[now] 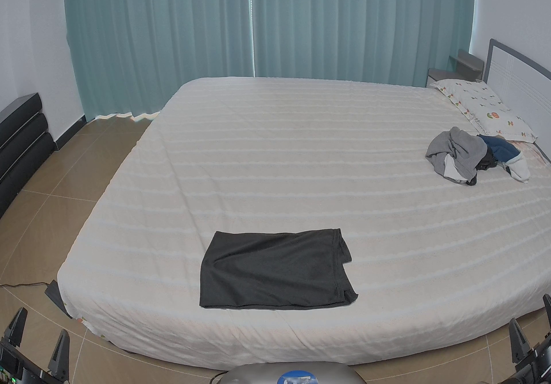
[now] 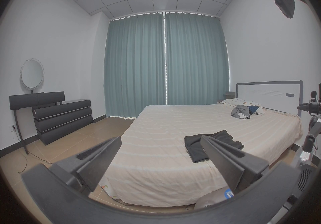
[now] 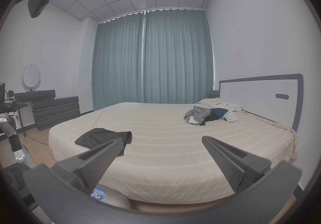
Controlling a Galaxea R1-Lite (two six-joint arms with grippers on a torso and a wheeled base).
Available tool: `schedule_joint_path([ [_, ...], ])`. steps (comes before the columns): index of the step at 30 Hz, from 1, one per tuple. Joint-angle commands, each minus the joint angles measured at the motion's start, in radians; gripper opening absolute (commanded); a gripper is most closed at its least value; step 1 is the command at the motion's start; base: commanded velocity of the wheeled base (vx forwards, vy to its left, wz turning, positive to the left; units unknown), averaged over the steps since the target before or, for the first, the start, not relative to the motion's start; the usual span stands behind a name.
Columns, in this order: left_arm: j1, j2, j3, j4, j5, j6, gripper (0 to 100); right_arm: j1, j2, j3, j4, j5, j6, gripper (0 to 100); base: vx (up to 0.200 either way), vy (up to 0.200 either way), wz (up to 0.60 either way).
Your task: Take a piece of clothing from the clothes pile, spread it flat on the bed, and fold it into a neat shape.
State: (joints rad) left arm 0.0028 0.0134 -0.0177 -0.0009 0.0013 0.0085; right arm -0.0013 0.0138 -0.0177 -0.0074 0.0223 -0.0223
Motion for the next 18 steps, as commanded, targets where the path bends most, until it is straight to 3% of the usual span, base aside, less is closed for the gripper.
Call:
schedule_joint_path([
  [1,0.0,-0.009,0.016,-0.002,0.002,-0.001,100,0.0,-0.012,0.018,0.0,0.001,0.001,100,0.0,0.0,0.0],
  [18,0.0,-0.009,0.016,-0.001,0.002,-0.004,100,0.001,-0.012,0.018,0.0,-0.001,-0.001,100,0.0,0.0,0.0],
])
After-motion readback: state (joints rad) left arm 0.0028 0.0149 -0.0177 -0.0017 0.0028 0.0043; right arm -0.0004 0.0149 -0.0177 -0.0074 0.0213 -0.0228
